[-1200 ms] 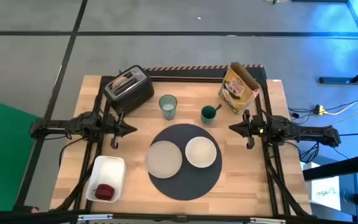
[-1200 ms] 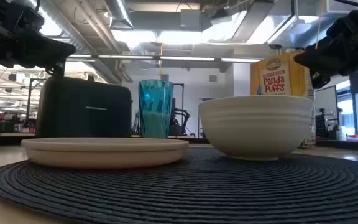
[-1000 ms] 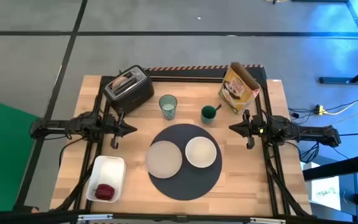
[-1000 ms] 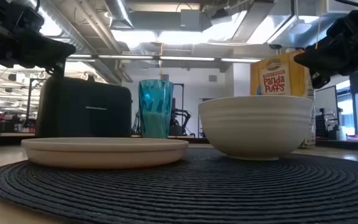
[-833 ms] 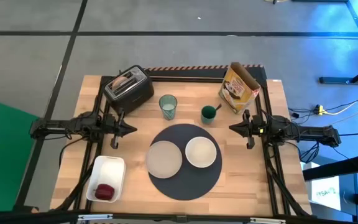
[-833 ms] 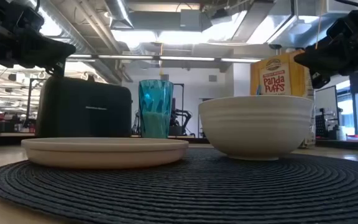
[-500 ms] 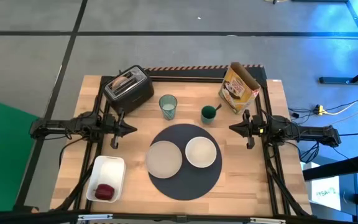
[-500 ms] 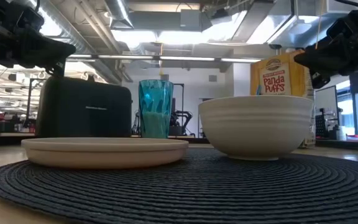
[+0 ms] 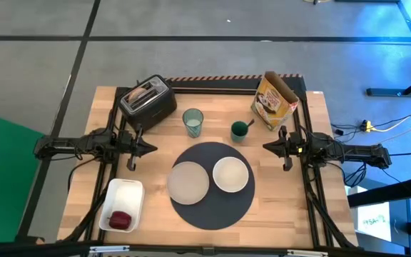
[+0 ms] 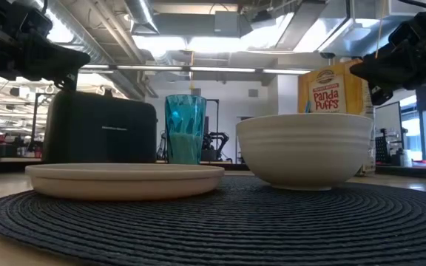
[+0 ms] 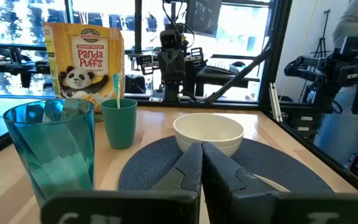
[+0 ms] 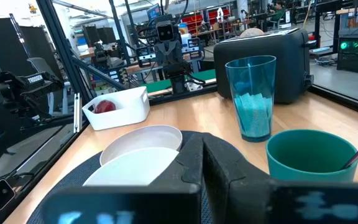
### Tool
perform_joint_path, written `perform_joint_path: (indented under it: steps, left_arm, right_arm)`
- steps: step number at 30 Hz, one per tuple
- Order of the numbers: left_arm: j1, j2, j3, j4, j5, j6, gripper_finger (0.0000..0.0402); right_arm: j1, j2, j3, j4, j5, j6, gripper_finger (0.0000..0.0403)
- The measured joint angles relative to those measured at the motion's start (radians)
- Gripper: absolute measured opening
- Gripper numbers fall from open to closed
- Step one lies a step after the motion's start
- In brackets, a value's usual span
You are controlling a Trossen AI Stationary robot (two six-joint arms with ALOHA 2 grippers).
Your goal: Arrange a breakfast setting
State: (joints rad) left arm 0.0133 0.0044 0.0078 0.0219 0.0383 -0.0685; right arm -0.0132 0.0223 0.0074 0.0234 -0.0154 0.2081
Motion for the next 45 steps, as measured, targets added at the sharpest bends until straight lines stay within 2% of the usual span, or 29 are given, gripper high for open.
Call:
perform_joint_path:
  steps: [16,19,21,31,38,45]
  left_arm:
    - [0.000,0.000,0.000,0.000,0.000,0.000,0.0000]
    - [0.000,0.000,0.000,0.000,0.000,0.000,0.0000]
    - [0.000,0.000,0.000,0.000,0.000,0.000,0.0000]
    - [0.000,0.000,0.000,0.000,0.000,0.000,0.0000]
    - [0.000,0.000,0.000,0.011,-0.174,0.000,0.0000]
    - [0.000,0.000,0.000,0.016,-0.191,0.025,0.0000]
  right_arm:
    - [0.000,0.000,0.000,-0.001,0.003,0.001,0.0001]
    - [0.000,0.000,0.000,0.011,0.094,0.049,0.0001]
    - [0.000,0.000,0.000,0.013,0.118,0.053,0.0001]
    - [0.000,0.000,0.001,0.008,0.102,0.050,0.0001]
    - [0.000,0.000,0.001,0.007,0.102,0.050,0.0001]
    - [0.000,0.000,0.001,0.007,0.102,0.049,0.0001]
